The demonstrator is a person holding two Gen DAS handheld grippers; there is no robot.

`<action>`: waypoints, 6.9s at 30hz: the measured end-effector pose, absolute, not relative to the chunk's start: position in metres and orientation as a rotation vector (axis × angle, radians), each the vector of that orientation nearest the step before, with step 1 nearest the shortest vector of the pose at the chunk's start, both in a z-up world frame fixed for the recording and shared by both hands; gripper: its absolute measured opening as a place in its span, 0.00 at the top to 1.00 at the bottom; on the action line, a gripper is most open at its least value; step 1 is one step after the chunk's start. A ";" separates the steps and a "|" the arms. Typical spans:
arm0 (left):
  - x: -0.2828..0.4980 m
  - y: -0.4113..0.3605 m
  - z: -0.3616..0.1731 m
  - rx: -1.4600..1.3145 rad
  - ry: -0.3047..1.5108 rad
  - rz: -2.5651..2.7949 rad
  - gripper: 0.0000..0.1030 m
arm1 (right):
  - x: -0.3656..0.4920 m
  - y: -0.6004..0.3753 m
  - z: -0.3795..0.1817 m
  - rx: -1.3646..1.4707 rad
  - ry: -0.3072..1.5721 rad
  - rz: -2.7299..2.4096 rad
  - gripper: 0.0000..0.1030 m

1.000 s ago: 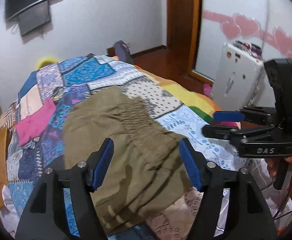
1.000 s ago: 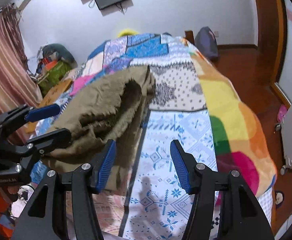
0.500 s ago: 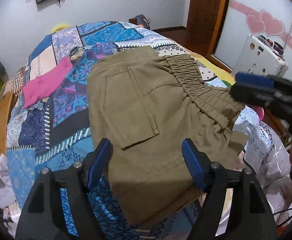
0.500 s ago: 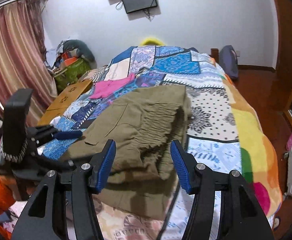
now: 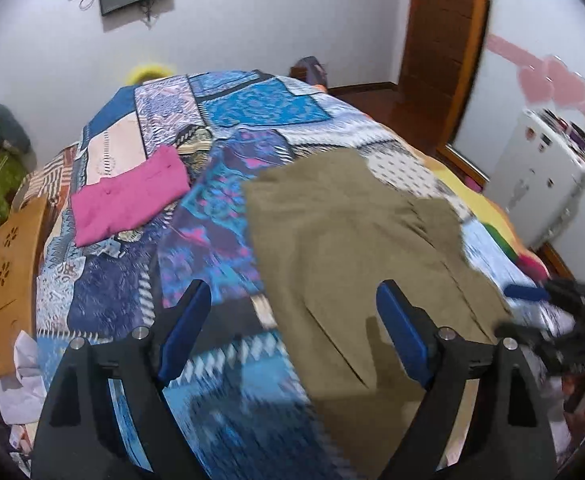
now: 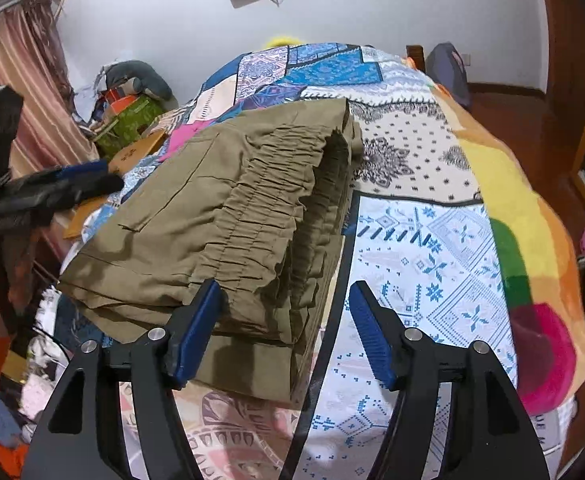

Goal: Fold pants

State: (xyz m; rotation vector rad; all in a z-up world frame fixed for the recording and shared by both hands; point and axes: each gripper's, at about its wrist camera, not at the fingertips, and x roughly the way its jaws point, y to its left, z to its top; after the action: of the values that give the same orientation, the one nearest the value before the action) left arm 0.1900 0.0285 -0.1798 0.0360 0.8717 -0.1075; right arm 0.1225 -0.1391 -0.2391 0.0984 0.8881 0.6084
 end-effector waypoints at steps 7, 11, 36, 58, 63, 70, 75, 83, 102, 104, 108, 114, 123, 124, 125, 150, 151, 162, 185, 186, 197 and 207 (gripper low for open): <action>0.265 0.052 -0.199 -0.057 0.950 -0.129 0.17 | 0.123 -0.143 -0.237 0.056 0.870 0.584 0.40; 0.302 0.057 -0.217 -0.127 1.007 -0.155 0.24 | 0.129 -0.150 -0.239 0.060 0.871 0.572 0.40; 0.315 0.077 -0.256 -0.054 1.032 -0.026 0.93 | 0.205 -0.161 -0.240 -0.006 0.893 0.459 0.40; 0.162 0.130 -0.252 -0.323 1.024 -0.008 0.93 | 0.146 -0.118 -0.249 0.010 0.938 0.596 0.40; 0.151 0.127 -0.251 -0.290 1.017 -0.017 0.89 | 0.151 -0.121 -0.251 -0.018 0.913 0.555 0.40; 0.142 0.123 -0.236 -0.167 1.023 -0.024 0.85 | 0.168 -0.133 -0.249 -0.074 0.899 0.459 0.45; 0.152 0.124 -0.204 -0.152 0.943 -0.055 0.85 | 0.170 -0.142 -0.232 -0.048 0.873 0.475 0.47; 0.209 0.115 -0.203 -0.123 0.924 -0.083 0.45 | 0.197 -0.141 -0.236 -0.021 0.897 0.462 0.46; 0.258 0.134 -0.254 -0.320 1.035 -0.209 0.45 | 0.248 -0.146 -0.272 0.211 1.019 0.606 0.35; 0.260 0.133 -0.255 -0.326 1.039 -0.209 0.45 | 0.251 -0.147 -0.273 0.227 1.025 0.622 0.37; 0.258 0.141 -0.255 -0.394 1.051 -0.245 0.45 | 0.251 -0.150 -0.271 0.231 1.042 0.651 0.49; 0.249 0.142 -0.256 -0.440 1.068 -0.309 0.46 | 0.240 -0.154 -0.267 0.194 1.065 0.687 0.55; 0.280 0.144 -0.266 -0.500 1.065 -0.286 0.59 | 0.255 -0.150 -0.277 0.268 1.082 0.704 0.54; 0.281 0.143 -0.266 -0.486 1.070 -0.270 0.65 | 0.256 -0.149 -0.276 0.267 1.077 0.705 0.55; 0.282 0.141 -0.264 -0.472 1.072 -0.263 0.68 | 0.256 -0.149 -0.275 0.266 1.065 0.702 0.59; 0.249 0.092 -0.151 -0.002 0.843 -0.209 0.97 | 0.257 -0.114 -0.174 -0.020 0.850 0.668 0.91; 0.249 0.094 -0.145 -0.002 0.831 -0.203 0.97 | 0.257 -0.111 -0.168 -0.035 0.838 0.670 0.92; 0.255 0.146 -0.093 -0.006 0.719 -0.101 0.97 | 0.289 -0.052 -0.122 -0.119 0.714 0.723 0.92; 0.379 0.324 -0.162 -0.079 0.738 0.199 0.97 | 0.397 0.143 -0.153 -0.285 0.639 0.835 0.92; 0.385 0.329 -0.168 -0.086 0.744 0.207 0.97 | 0.401 0.149 -0.158 -0.291 0.640 0.835 0.92; 0.431 0.375 -0.291 -0.053 0.994 0.278 0.94 | 0.446 0.194 -0.240 -0.358 0.853 0.776 0.92; 0.410 0.411 -0.336 -0.146 1.099 0.335 0.74 | 0.452 0.191 -0.257 -0.411 0.922 0.735 0.78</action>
State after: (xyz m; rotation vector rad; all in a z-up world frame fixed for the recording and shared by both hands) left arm 0.4096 0.4112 -0.3364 -0.1458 1.0989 0.3345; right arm 0.4524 0.1913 -0.2566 -0.4108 0.9225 0.7348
